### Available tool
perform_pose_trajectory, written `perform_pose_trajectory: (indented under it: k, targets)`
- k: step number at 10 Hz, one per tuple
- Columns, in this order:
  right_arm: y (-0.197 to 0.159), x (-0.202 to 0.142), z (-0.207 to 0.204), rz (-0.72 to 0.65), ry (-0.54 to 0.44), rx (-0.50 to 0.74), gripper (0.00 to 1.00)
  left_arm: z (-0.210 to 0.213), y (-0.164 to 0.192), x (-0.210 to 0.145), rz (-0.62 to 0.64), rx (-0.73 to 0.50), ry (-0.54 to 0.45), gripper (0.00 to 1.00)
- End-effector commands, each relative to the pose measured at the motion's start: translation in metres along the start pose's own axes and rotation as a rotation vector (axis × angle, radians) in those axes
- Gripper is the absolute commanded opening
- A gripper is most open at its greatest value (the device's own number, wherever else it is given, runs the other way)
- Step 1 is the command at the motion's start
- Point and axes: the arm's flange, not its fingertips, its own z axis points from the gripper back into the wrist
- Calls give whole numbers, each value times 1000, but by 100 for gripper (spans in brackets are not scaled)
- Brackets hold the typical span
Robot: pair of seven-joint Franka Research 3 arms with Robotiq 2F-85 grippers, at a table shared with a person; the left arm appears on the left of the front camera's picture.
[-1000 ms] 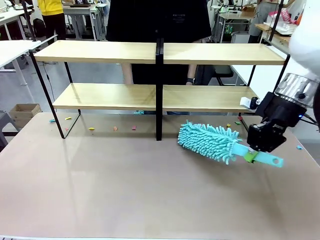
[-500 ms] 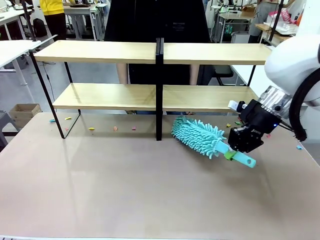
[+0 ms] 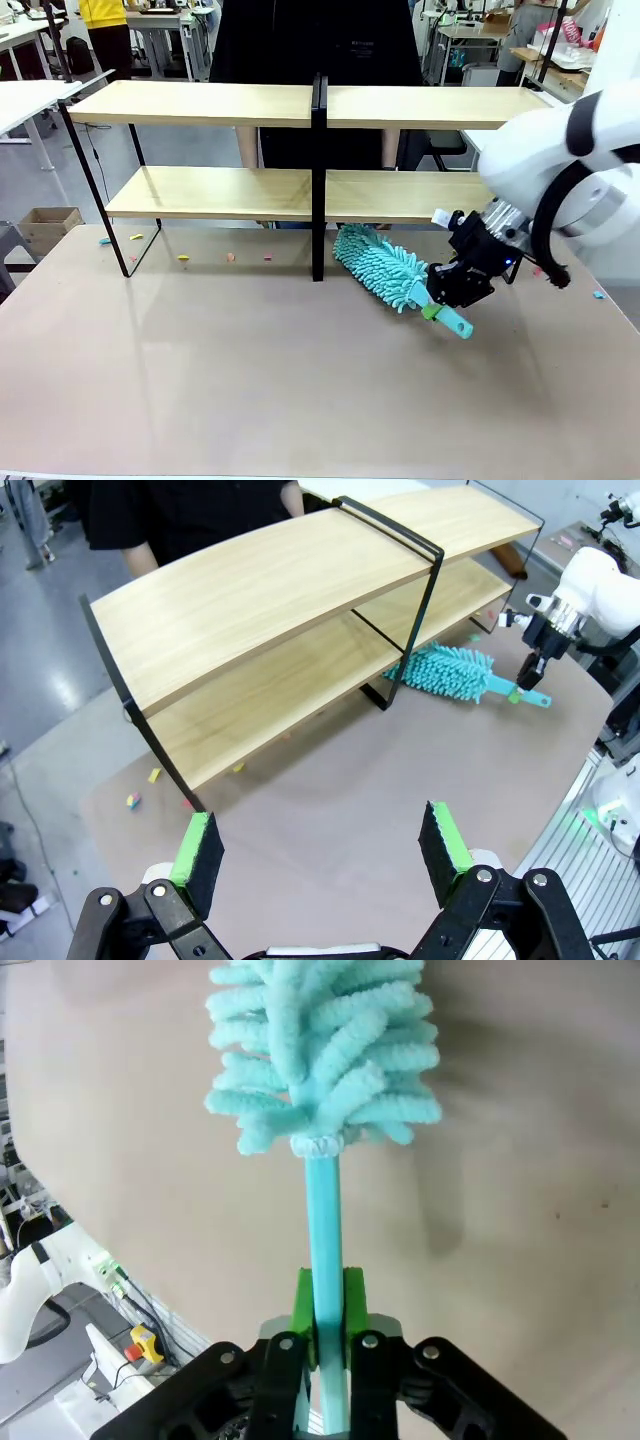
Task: Clean the shelves.
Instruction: Clean another randomly selected level of the Shelf with the Duster.
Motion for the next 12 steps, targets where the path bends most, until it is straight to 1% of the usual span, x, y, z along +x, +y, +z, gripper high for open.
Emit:
perform_pose_trajectory:
  k: [1, 2, 3, 5, 6, 7, 9, 10, 11, 12]
  targets:
    - [-1, 1, 3, -55, -5, -39, 13, 0, 0, 0, 0, -1, -1, 100]
    - [-2, -6, 14, -91, -26, -94, 13, 0, 0, 0, 0, -1, -1, 100]
    - [-5, -13, 21, -132, -24, -153, 13, 0, 0, 0, 0, -1, -1, 100]
    - [-21, -27, 19, -228, -7, -262, 13, 0, 0, 0, 0, -1, -1, 100]
    - [-31, -36, 14, -291, -13, -332, 13, 0, 0, 0, 0, -1, -1, 100]
    - [-39, -45, 15, -345, -27, -363, 13, 0, 0, 0, 0, -1, -1, 100]
    - [-52, -60, 26, -428, -99, -410, 13, 0, 0, 0, 0, -1, -1, 100]
    - [-56, -66, 35, -476, -215, -487, 13, 0, 0, 0, 0, -1, -1, 100]
    - [-57, -70, 44, -508, -338, -507, 13, 0, 0, 0, 0, -1, -1, 100]
    - [-54, -70, 43, -446, -295, -467, 13, 0, 0, 0, 0, -1, -1, 100]
